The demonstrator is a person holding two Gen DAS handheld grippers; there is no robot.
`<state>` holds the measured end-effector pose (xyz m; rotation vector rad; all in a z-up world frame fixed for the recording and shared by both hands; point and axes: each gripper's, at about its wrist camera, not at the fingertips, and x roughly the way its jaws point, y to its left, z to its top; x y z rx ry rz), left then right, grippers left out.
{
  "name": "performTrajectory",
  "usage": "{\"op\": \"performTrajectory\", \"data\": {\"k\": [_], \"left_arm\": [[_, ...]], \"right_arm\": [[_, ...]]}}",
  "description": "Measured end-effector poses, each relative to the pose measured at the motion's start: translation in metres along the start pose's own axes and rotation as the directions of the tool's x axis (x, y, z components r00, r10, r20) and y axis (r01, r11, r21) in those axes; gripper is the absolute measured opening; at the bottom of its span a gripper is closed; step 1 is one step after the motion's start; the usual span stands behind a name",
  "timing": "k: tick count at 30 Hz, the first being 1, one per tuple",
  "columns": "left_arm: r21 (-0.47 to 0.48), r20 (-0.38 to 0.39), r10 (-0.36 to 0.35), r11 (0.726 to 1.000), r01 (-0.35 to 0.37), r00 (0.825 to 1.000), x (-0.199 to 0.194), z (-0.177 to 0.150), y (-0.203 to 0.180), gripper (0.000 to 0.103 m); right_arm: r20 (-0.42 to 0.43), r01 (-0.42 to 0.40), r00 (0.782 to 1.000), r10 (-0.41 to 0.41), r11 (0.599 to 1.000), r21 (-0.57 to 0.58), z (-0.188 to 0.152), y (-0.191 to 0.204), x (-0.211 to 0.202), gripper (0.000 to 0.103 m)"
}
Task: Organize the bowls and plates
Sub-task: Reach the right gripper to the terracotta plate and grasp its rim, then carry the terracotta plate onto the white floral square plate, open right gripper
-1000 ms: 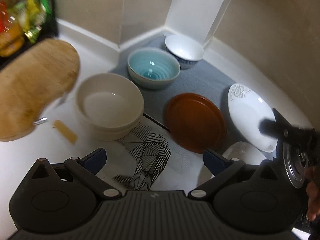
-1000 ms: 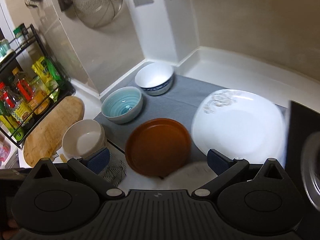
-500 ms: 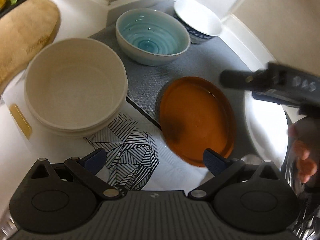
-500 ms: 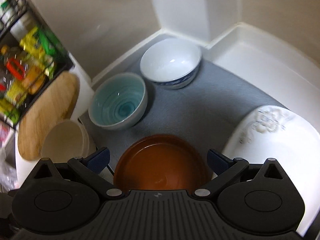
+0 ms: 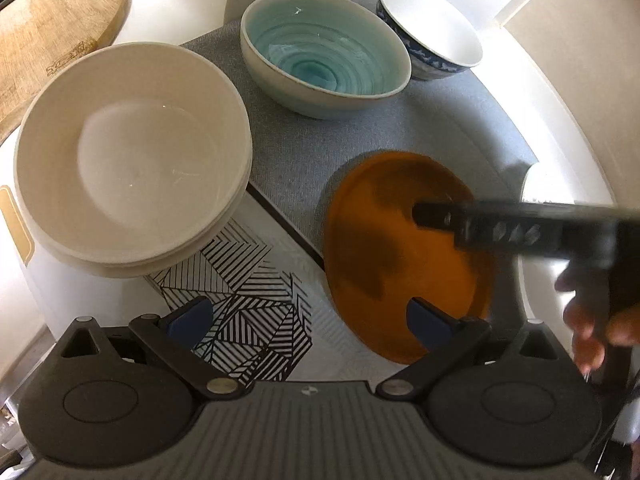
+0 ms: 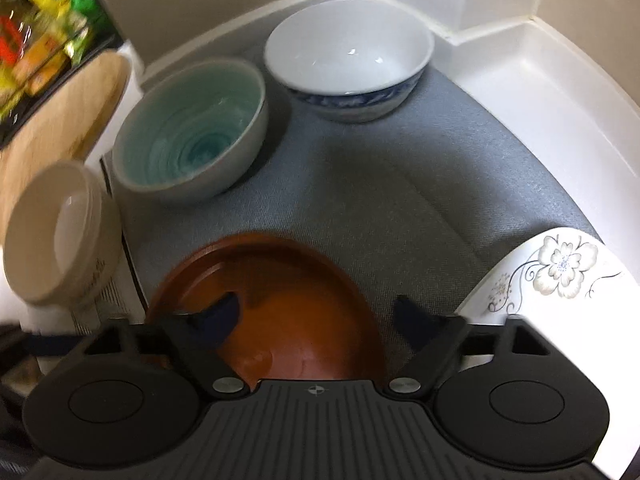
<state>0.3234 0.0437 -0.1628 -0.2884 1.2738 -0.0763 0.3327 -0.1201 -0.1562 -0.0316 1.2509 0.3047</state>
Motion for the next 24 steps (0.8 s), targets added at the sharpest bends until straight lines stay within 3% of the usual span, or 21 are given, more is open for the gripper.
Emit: {"op": "performTrajectory", "data": {"k": [2,3,4,6,7,8,9,10,24], "left_arm": [[-0.011,0.007,-0.01,1.0,0.01,1.0,-0.001,0.002,0.0,0.1],[-0.017,0.013,-0.017,1.0,0.017,1.0,0.0,0.004,0.0,0.091],[-0.024,0.019,-0.018,1.0,0.019,1.0,-0.001,0.006,0.001,0.085],[-0.035,0.031,-0.024,0.999,0.025,0.999,-0.003,0.01,0.002,0.057],[-0.037,0.032,-0.025,0.999,0.026,0.999,-0.002,0.013,0.003,0.048],[-0.04,0.027,-0.02,0.999,0.021,0.999,0.001,0.015,0.002,0.025],[-0.044,0.018,-0.016,0.999,0.017,1.0,0.002,0.017,0.003,0.014],[-0.047,0.007,-0.016,0.999,0.017,1.0,0.004,0.018,0.003,0.01],[0.048,0.098,-0.065,0.997,0.061,0.993,-0.036,0.017,0.001,0.008]], "right_arm": [[0.025,0.036,0.999,-0.035,0.999,-0.034,-0.003,0.003,-0.003,0.049],[0.031,0.06,0.998,-0.058,0.997,-0.057,-0.005,0.003,-0.004,0.03],[0.037,0.079,0.996,-0.076,0.995,-0.066,-0.005,0.002,-0.005,0.018],[0.031,0.058,0.998,-0.057,0.998,-0.037,-0.005,-0.006,-0.007,0.013],[0.033,0.048,0.998,-0.047,0.999,-0.024,-0.006,-0.009,-0.008,0.012],[0.038,0.046,0.998,-0.045,0.999,-0.022,-0.008,-0.011,-0.008,0.012],[0.045,0.046,0.998,-0.045,0.999,-0.026,-0.01,-0.011,-0.009,0.011],[0.05,0.047,0.998,-0.046,0.998,-0.028,-0.011,-0.012,-0.01,0.011],[0.201,0.039,0.979,-0.045,0.999,0.035,-0.029,-0.014,-0.064,0.01]]}}
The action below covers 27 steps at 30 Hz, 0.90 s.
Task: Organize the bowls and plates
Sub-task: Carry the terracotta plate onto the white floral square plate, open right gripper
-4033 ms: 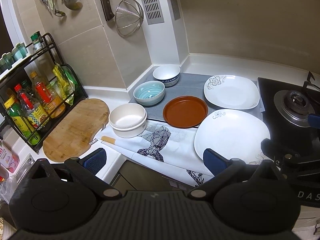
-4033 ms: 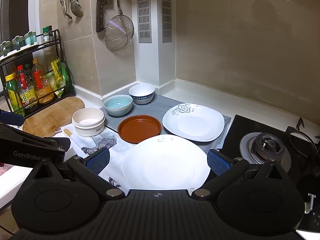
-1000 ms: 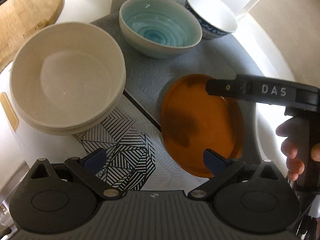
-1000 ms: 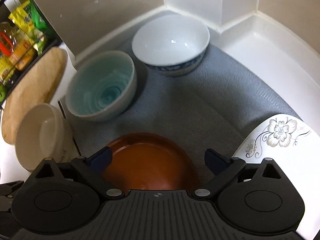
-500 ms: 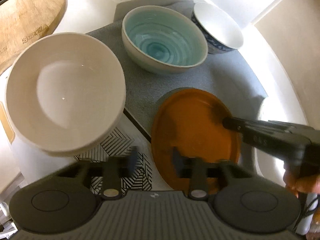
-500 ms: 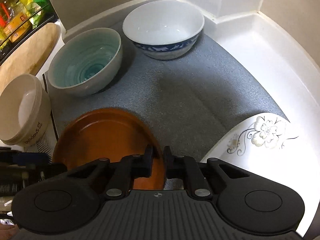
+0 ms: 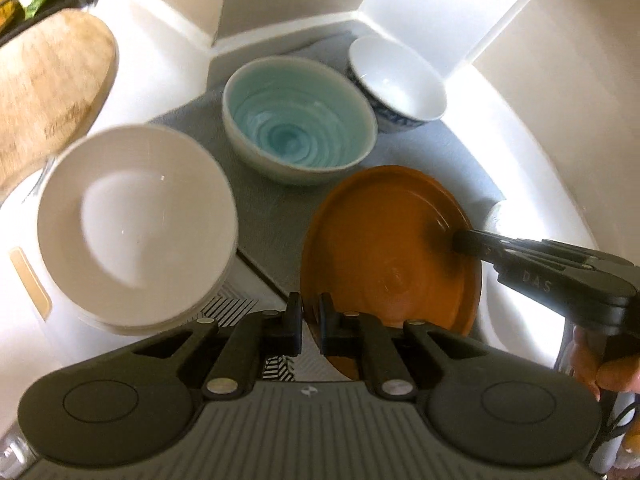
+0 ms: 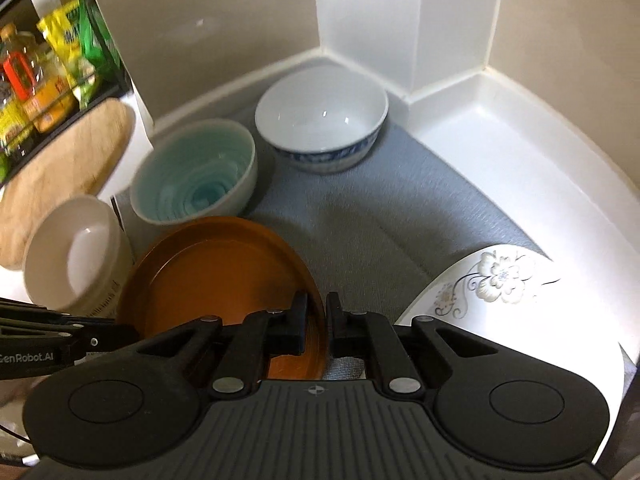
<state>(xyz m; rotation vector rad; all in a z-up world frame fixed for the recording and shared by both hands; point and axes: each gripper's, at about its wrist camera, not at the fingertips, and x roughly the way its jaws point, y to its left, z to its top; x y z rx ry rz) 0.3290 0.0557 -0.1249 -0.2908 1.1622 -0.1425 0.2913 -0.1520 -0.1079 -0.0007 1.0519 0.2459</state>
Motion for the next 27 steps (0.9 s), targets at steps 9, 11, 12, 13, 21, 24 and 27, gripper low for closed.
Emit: {"op": "performTrajectory", "data": {"k": [9,11,12,13,21,24,27], "left_arm": [[0.153,-0.012,-0.094,0.984,0.095,0.996,0.002,0.015,-0.056,0.008],[0.209,-0.015,-0.119,0.971,0.119,0.993,0.008,0.02,-0.076,0.008],[0.233,-0.022,-0.129,0.964,0.13,0.991,0.012,0.022,-0.087,0.008],[0.256,-0.033,-0.14,0.956,0.143,0.99,0.016,0.023,-0.097,0.008],[0.392,-0.107,-0.149,0.902,0.179,0.983,0.064,0.02,-0.157,0.008],[0.403,-0.127,-0.137,0.898,0.177,0.982,0.081,0.022,-0.167,0.008],[0.406,-0.153,-0.123,0.897,0.175,0.981,0.095,0.026,-0.17,0.008]], "right_arm": [[0.088,0.111,0.988,-0.123,0.985,0.133,-0.018,-0.037,-0.052,0.01],[0.089,0.15,0.982,-0.167,0.973,0.178,-0.027,-0.051,-0.062,0.01],[0.086,0.167,0.979,-0.187,0.965,0.2,-0.032,-0.059,-0.066,0.01],[0.081,0.183,0.975,-0.206,0.957,0.225,-0.037,-0.067,-0.07,0.01],[0.034,0.284,0.947,-0.321,0.878,0.386,-0.072,-0.117,-0.079,0.01],[0.016,0.299,0.942,-0.336,0.856,0.421,-0.083,-0.13,-0.074,0.01],[-0.004,0.306,0.94,-0.34,0.838,0.451,-0.089,-0.14,-0.067,0.01]]}}
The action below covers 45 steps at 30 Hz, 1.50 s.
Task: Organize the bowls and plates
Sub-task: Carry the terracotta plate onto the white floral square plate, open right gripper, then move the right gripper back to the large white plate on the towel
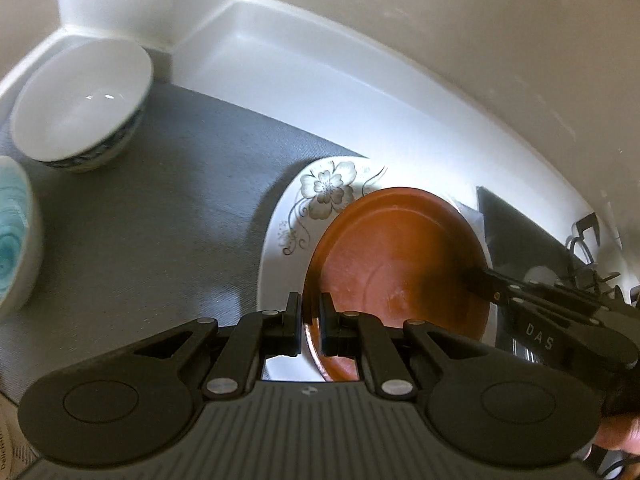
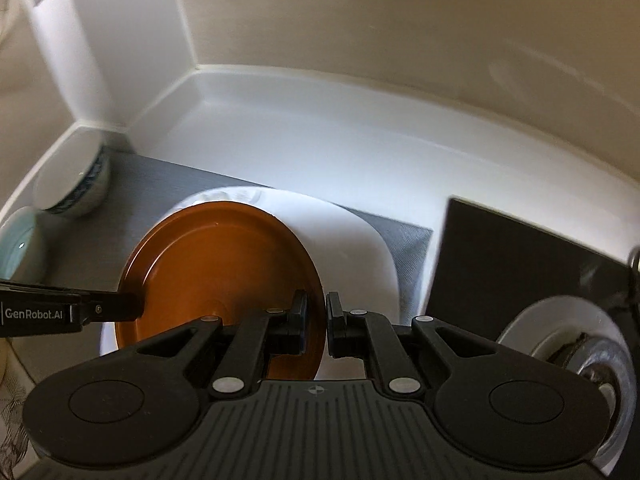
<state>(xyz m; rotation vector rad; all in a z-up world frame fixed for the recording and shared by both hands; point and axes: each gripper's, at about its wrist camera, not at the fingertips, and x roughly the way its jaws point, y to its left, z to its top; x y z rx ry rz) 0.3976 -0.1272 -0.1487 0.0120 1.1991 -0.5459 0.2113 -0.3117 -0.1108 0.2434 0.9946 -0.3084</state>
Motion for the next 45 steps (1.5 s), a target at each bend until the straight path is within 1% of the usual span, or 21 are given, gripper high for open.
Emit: {"op": "performTrajectory", "data": {"k": [8,10,13,14,16,18,19,20,21,22,23,24,25,28,33,36,40,45], "left_arm": [[0.027,-0.024,0.028,0.999,-0.027,0.999,0.022,0.012,-0.009,0.008],[0.033,-0.023,0.027,0.999,-0.027,0.999,0.026,0.015,-0.009,0.008],[0.035,-0.007,0.035,0.999,-0.035,0.999,0.02,0.015,-0.011,0.008],[0.031,0.004,0.041,0.999,-0.041,0.999,0.023,0.018,-0.012,0.011],[0.032,0.026,0.037,0.999,-0.038,0.999,0.019,0.018,-0.012,0.023],[0.027,0.041,0.008,1.0,-0.009,0.999,0.01,0.017,-0.013,0.054],[0.03,0.047,-0.005,1.0,0.004,0.999,0.007,0.018,-0.014,0.062],[0.038,0.055,-0.015,0.999,0.013,0.998,0.003,0.017,-0.016,0.076],[0.045,0.066,-0.015,0.999,0.012,0.998,-0.002,0.017,-0.019,0.093],[0.049,0.087,0.014,0.999,-0.018,0.996,-0.007,0.015,-0.022,0.099],[0.054,0.121,0.038,0.998,-0.045,0.992,-0.013,0.012,-0.024,0.103],[0.066,0.15,0.051,0.996,-0.062,0.987,-0.019,0.008,-0.026,0.102],[0.082,0.162,0.054,0.994,-0.068,0.985,-0.024,0.006,-0.027,0.103],[0.092,0.149,0.064,0.993,-0.079,0.987,-0.036,-0.001,-0.027,0.103],[0.126,0.147,0.134,0.98,-0.153,0.98,-0.051,-0.02,-0.027,0.103],[0.149,0.145,0.171,0.97,-0.192,0.974,-0.057,-0.034,-0.025,0.103],[0.181,0.135,0.191,0.96,-0.213,0.972,-0.07,-0.054,-0.022,0.103],[0.209,0.147,0.21,0.948,-0.238,0.967,-0.088,-0.079,-0.021,0.103]], "right_arm": [[-0.033,0.005,0.999,-0.004,1.0,0.029,-0.002,-0.008,0.023,0.01],[-0.04,0.013,0.999,-0.011,0.999,0.031,-0.003,-0.008,0.027,0.01],[-0.047,0.006,0.999,-0.004,0.999,0.044,-0.004,-0.01,0.03,0.01],[-0.046,0.0,0.999,0.002,0.999,0.049,-0.004,-0.01,0.031,0.01],[-0.045,-0.006,0.999,0.009,0.998,0.059,-0.004,-0.011,0.032,0.011],[-0.043,0.003,0.999,0.0,0.998,0.067,-0.004,-0.011,0.031,0.015],[-0.039,0.006,0.999,-0.003,0.997,0.071,-0.004,-0.011,0.029,0.021],[-0.032,0.01,0.999,-0.007,0.997,0.08,-0.004,-0.012,0.027,0.026],[-0.021,0.013,1.0,-0.011,0.996,0.088,-0.004,-0.012,0.023,0.037],[-0.008,0.013,1.0,-0.012,0.995,0.095,-0.005,-0.012,0.019,0.047],[0.005,0.014,1.0,-0.014,0.995,0.098,-0.006,-0.012,0.013,0.052],[0.017,0.027,0.999,-0.029,0.995,0.098,-0.008,-0.01,0.007,0.063],[0.031,0.049,0.998,-0.052,0.994,0.094,-0.011,-0.008,0.0,0.071],[0.071,0.091,0.993,-0.096,0.993,0.069,-0.023,-0.004,-0.021,0.075],[0.079,0.149,0.985,-0.156,0.985,0.09,-0.05,0.0,-0.052,0.077],[0.074,0.128,0.988,-0.136,0.986,0.105,-0.067,0.004,-0.067,0.077],[0.08,0.078,0.993,-0.088,0.99,0.118,-0.083,0.011,-0.088,0.078],[0.083,0.007,0.996,-0.017,0.993,0.115,-0.096,0.022,-0.109,0.078]]}}
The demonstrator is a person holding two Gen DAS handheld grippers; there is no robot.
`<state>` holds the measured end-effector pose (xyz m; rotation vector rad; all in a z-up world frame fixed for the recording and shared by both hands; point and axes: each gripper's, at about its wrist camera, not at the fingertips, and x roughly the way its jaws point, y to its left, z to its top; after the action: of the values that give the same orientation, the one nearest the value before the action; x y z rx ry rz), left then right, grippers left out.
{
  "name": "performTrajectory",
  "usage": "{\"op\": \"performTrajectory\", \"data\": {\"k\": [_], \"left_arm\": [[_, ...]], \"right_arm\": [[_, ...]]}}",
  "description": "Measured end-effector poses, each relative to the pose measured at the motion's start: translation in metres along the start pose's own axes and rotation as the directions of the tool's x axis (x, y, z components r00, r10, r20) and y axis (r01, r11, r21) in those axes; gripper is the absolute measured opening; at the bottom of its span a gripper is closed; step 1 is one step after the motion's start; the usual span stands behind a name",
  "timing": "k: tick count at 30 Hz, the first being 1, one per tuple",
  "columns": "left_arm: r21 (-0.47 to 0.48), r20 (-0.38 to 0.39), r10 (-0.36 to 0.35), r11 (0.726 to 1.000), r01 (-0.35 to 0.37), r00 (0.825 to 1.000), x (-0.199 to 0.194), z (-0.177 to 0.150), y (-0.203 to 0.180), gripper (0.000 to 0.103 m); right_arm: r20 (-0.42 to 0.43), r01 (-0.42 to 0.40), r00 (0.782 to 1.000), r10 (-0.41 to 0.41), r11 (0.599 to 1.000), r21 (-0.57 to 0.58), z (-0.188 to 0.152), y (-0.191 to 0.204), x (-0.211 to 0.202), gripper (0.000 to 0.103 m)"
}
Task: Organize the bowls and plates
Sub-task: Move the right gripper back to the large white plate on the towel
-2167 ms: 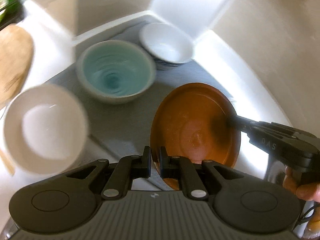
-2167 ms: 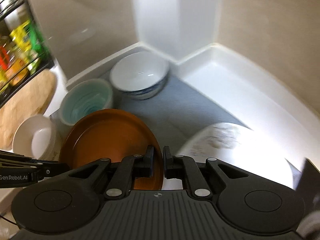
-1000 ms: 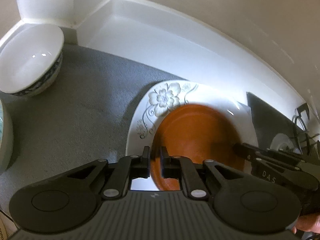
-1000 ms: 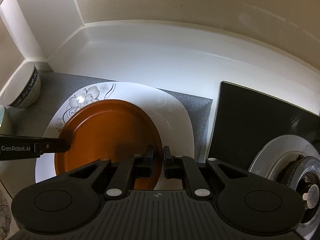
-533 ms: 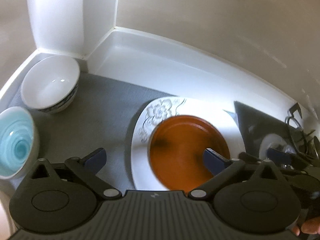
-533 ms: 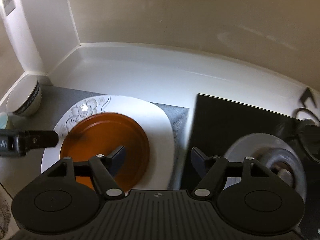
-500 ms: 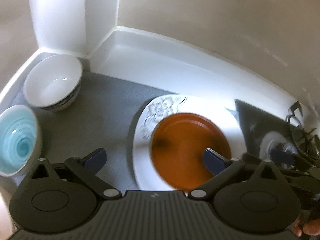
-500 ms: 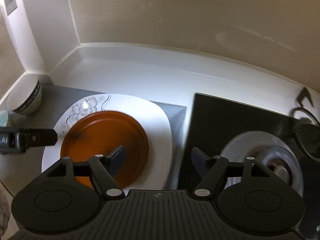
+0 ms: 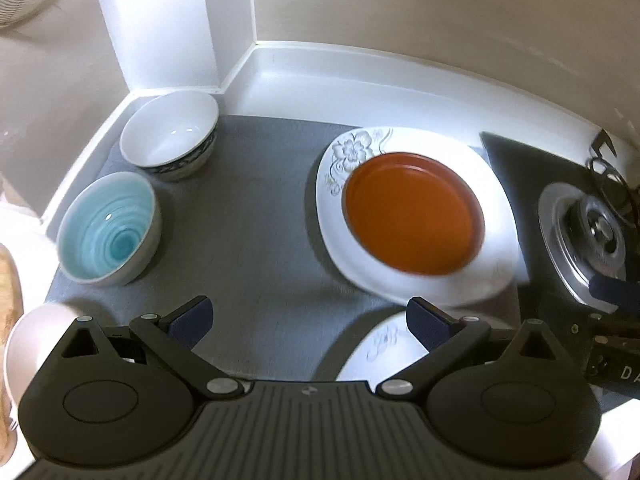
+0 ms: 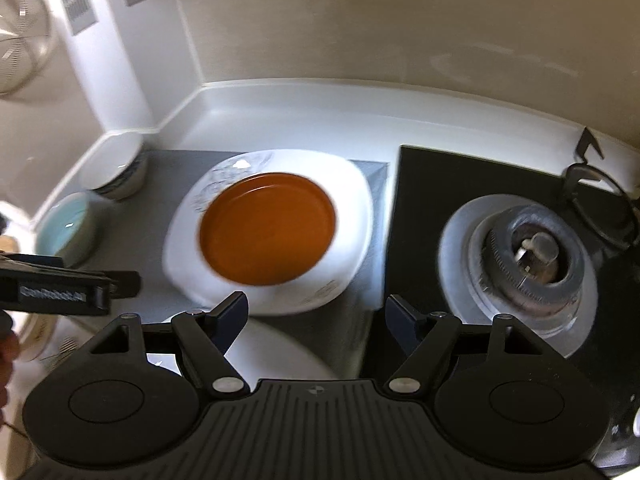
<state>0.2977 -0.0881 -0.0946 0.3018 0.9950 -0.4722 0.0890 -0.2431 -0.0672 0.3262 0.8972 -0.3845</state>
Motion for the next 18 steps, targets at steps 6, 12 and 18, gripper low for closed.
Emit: {"op": "performTrajectory", "data": {"k": [6,12,18], "left_arm": [[0.055,0.001,0.031,0.998,-0.031,1.0,-0.013,-0.02,-0.005,0.103],[0.08,-0.012,0.021,0.997,-0.02,1.0,-0.02,-0.031,-0.006,0.103],[0.078,-0.029,-0.011,0.997,0.013,1.0,-0.022,-0.035,-0.003,0.103]], "right_arm": [[0.022,-0.056,0.998,0.057,0.998,-0.029,-0.013,0.014,-0.018,0.078],[0.011,-0.059,0.998,0.059,0.997,-0.044,-0.023,0.025,-0.029,0.078],[0.009,-0.053,0.999,0.053,0.997,-0.057,-0.028,0.032,-0.032,0.078]]}}
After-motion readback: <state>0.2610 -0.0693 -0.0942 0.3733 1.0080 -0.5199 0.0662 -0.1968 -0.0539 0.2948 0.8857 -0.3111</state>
